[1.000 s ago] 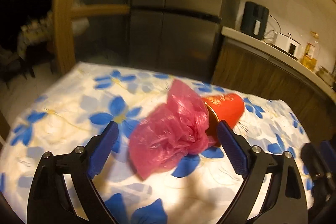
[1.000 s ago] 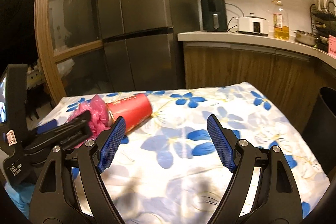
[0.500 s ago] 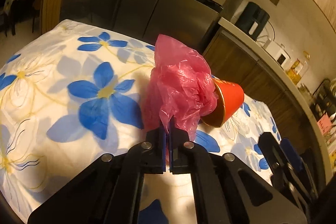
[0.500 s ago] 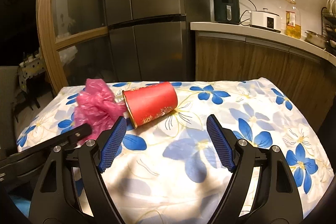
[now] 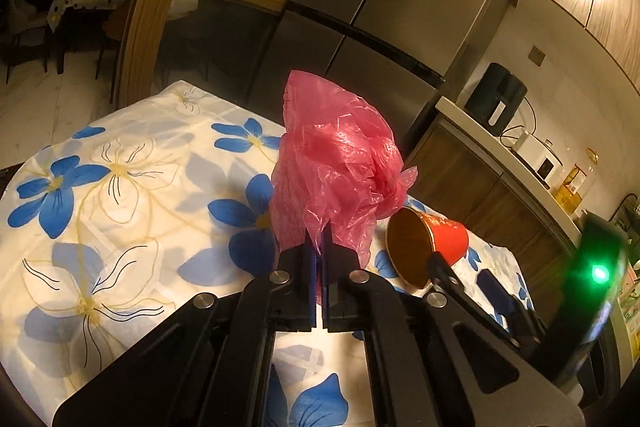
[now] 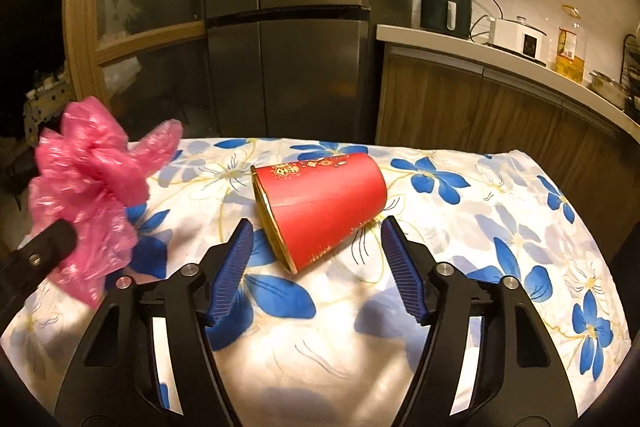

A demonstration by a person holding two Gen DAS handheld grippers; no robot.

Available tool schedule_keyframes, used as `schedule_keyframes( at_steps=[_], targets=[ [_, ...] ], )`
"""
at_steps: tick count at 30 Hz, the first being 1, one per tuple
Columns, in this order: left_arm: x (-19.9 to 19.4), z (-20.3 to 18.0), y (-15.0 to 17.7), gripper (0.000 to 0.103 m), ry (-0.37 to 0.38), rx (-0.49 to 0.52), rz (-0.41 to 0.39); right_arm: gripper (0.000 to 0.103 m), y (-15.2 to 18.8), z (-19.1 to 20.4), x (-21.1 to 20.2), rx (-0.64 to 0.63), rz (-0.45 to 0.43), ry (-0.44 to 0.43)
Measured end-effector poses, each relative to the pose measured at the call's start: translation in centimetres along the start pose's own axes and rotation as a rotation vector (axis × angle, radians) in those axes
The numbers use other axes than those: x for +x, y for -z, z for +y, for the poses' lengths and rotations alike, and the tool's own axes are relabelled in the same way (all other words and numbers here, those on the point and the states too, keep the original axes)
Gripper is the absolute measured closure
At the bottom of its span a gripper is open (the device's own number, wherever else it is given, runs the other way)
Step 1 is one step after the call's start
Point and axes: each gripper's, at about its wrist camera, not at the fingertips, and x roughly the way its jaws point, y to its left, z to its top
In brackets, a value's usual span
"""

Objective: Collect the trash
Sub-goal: 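Close the left gripper on the pink bag while right grasps the red cup rim, then carry the pink bag and red cup over the black bin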

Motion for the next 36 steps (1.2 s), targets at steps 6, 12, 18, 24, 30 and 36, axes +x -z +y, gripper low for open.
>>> schedule_keyframes(
  at_steps=[6,12,18,24,30,36],
  targets=[
    [0.2,-0.2,0.3,0.102,0.007,0.018,0.006,0.063,-0.2,0.3,1.8,0.017,0.047,0.043],
    [0.2,-0.3,0.6,0.102,0.005,0.037,0.004,0.092,0.0,-1.0,2.1,0.075,0.066,0.044],
    [0.2,-0.5,0.9,0.102,0.007,0.050,0.007,0.100,0.1,-2.7,0.4,0.125,0.025,0.020],
    [-0.2,-1.5,1.0,0.102,0.007,0.084,-0.003,0.100,0.4,-4.7,-2.2,0.123,-0.013,0.028],
    [-1.2,-3.4,1.3,0.102,0.011,0.139,-0.016,0.100,1.0,-7.5,-4.7,0.145,-0.026,0.041],
    [-2.8,-6.0,2.0,0.102,0.026,0.197,-0.026,0.100,1.2,-9.9,-7.8,0.161,-0.064,0.045]
  ],
)
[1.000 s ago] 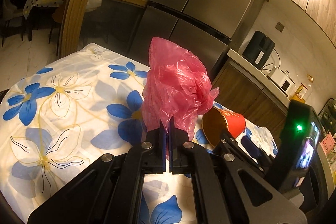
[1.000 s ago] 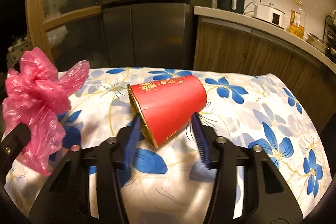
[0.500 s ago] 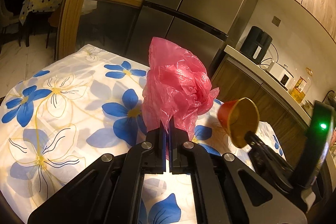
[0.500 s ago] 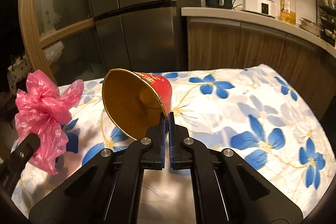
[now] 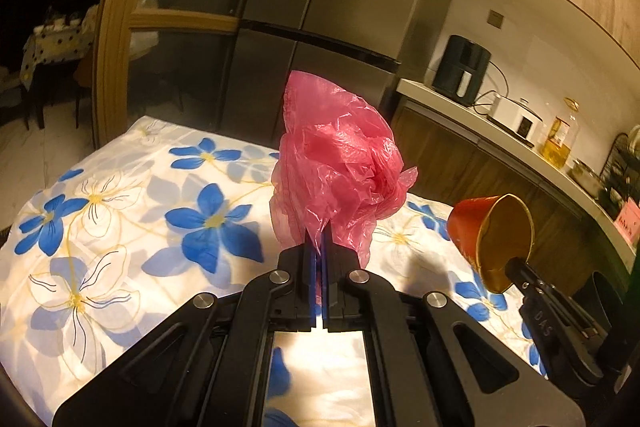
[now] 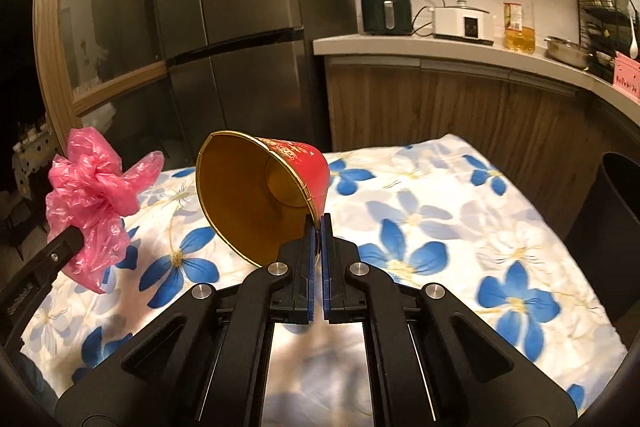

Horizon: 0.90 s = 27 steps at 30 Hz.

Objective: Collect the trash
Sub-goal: 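Carry the pink bag and red cup over the black bin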

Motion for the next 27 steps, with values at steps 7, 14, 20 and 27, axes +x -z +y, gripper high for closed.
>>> schedule_keyframes(
  at_steps=[7,14,20,27],
  targets=[
    [-1.9,-3.9,0.9,0.102,0.036,0.041,-0.005,0.100,-0.2,-3.5,-3.4,0.027,-0.038,0.021],
    [-3.6,-9.1,1.8,0.102,0.105,0.097,-0.013,0.100,-0.5,-9.0,-7.1,0.076,-0.089,0.067],
    [-4.6,-15.8,3.1,0.102,0.191,0.163,-0.012,0.100,-0.6,-15.1,-10.3,0.134,-0.133,0.134],
    [-5.5,-23.9,5.3,0.102,0.300,0.246,0.003,0.100,-0.3,-23.0,-14.0,0.214,-0.184,0.230]
  ],
)
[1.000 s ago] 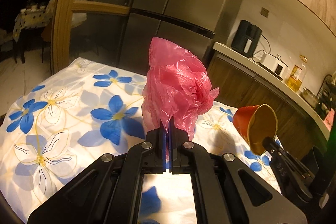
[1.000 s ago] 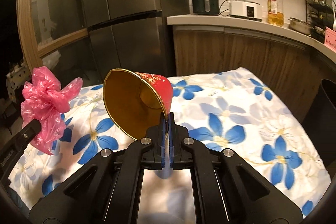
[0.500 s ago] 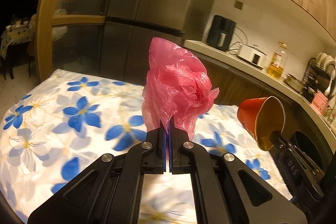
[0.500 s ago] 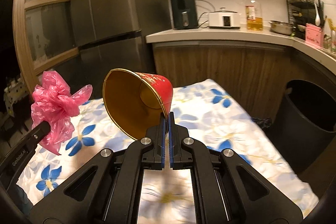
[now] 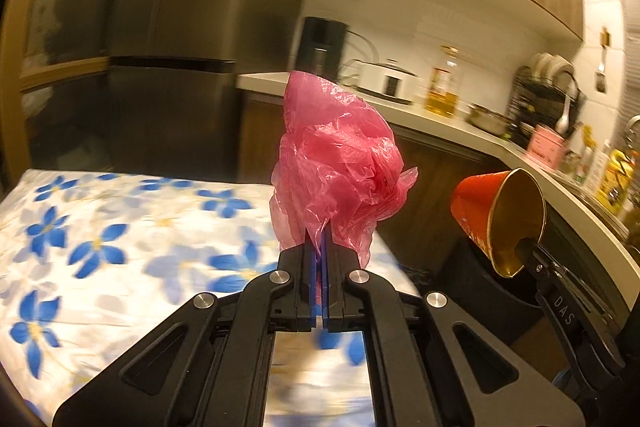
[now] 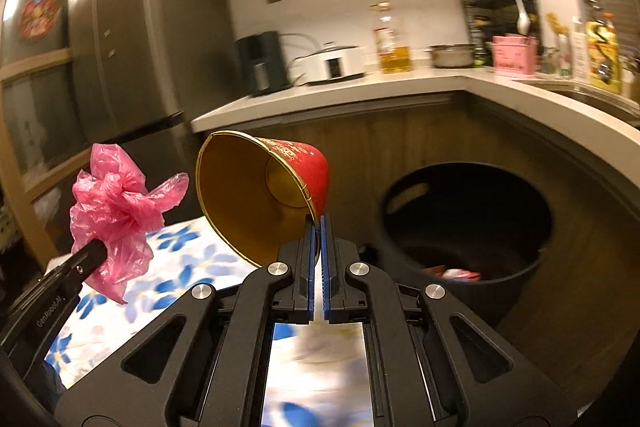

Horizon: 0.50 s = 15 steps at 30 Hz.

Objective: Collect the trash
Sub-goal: 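Carry the pink bag and red cup over the black bin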

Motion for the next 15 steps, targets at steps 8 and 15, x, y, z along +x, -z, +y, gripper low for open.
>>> schedule_keyframes(
  at_steps=[8,15],
  targets=[
    [1.7,-8.5,0.1,0.102,0.110,0.079,-0.003,0.100,-1.5,-8.3,-1.2,0.080,-0.039,0.109],
    [3.9,-14.8,0.5,0.102,0.208,0.131,-0.012,0.100,-1.9,-13.3,-0.4,0.118,-0.036,0.164]
  ],
)
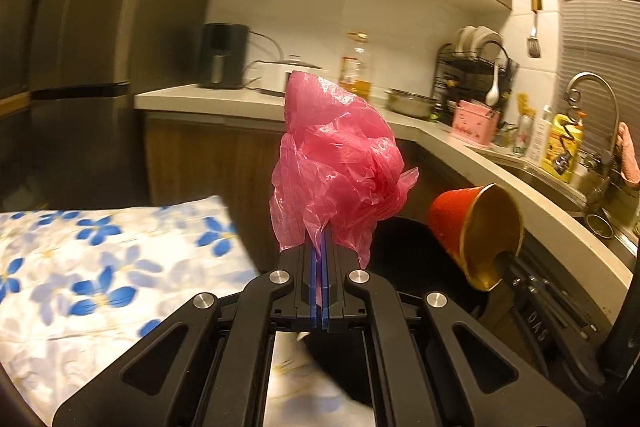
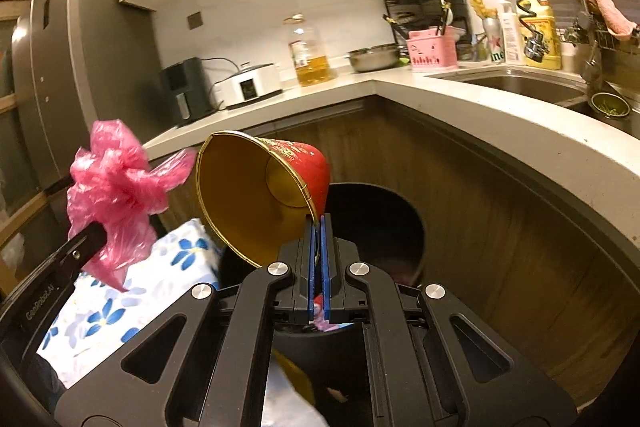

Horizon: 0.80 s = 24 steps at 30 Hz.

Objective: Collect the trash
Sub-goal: 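Carry the pink bag and red cup over the black bin, then open both grippers to drop the bag and cup into the bin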

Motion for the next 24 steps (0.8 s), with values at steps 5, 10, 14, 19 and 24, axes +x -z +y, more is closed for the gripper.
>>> schedule_keyframes(
  at_steps=[5,10,14,19,24],
  targets=[
    [2.8,-2.1,0.3,0.102,0.025,0.017,0.023,0.100,-0.3,-1.4,1.6,0.006,0.023,-0.006],
    [4.2,-2.7,0.6,0.102,0.042,0.017,0.048,0.100,-0.6,-2.4,2.6,0.013,0.028,-0.012],
    [4.8,-3.2,0.6,0.100,0.052,0.033,0.054,0.099,-0.7,-2.8,3.0,0.016,0.032,-0.021],
    [5.2,-3.4,0.8,0.067,0.061,0.042,0.060,0.093,-0.7,-3.0,3.5,0.018,0.044,-0.018],
    [5.2,-3.0,1.0,0.046,0.034,0.029,0.062,0.079,-0.7,-3.5,3.3,0.023,0.038,0.000]
  ],
)
